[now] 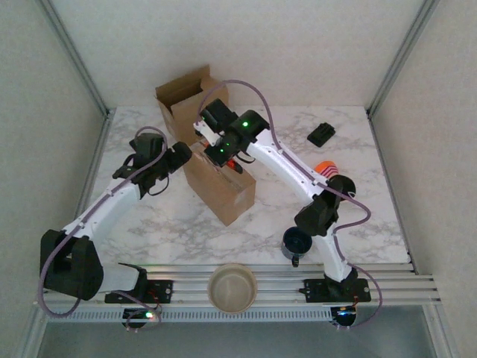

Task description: Unpack the express box

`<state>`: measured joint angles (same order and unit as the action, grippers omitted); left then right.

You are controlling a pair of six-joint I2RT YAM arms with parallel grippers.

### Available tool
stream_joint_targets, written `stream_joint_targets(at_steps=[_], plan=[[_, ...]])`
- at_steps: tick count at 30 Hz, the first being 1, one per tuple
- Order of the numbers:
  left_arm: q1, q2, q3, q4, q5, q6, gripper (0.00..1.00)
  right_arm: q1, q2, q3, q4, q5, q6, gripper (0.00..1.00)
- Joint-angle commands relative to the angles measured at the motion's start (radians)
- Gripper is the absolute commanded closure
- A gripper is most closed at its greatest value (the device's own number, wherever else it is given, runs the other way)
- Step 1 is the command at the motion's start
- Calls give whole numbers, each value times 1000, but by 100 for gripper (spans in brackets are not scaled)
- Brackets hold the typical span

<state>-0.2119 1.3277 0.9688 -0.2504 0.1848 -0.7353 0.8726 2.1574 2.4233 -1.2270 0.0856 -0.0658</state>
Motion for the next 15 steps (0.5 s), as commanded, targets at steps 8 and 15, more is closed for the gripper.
stream_joint_targets(at_steps=[8,15], plan=[[9,42,-36,70,42,-11,20,22,94,100,-32,18,40,100],[8,65,-51,97,51,-16,21,22,111,106,-34,29,50,100]])
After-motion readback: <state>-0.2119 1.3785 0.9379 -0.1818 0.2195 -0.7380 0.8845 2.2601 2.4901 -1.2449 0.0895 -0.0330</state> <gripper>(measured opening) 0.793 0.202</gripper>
